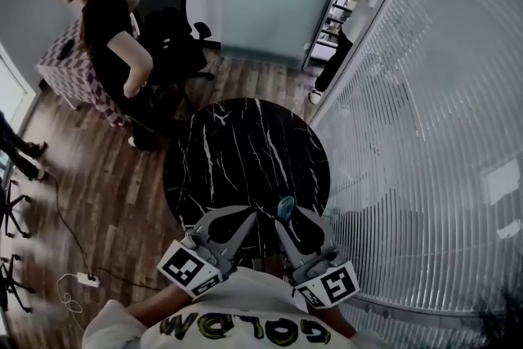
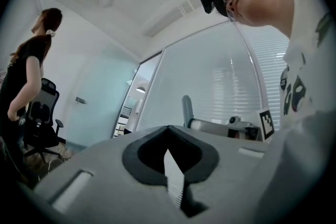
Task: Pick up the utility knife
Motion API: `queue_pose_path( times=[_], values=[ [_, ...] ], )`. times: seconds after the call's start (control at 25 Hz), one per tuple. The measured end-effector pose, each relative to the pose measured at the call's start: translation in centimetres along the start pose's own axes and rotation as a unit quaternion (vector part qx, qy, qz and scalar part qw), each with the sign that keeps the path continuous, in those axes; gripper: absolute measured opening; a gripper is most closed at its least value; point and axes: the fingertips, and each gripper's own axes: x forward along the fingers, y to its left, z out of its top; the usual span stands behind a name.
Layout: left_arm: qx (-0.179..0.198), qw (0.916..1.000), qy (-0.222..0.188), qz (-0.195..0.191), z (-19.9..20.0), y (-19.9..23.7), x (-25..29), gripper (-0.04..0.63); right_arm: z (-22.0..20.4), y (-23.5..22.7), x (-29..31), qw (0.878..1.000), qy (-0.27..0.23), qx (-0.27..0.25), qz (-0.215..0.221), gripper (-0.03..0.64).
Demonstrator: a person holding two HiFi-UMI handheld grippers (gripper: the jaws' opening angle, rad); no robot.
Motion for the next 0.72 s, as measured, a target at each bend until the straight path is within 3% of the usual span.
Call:
queue_pose_path(
  times=[0.72],
  values=[
    [-0.010, 0.9999, 0.004, -0.004, 0.13, -0.69, 0.96, 0.003, 0.25, -0.56, -0.23, 1.000, 0.005, -0.010, -0.006, 0.130]
  ],
)
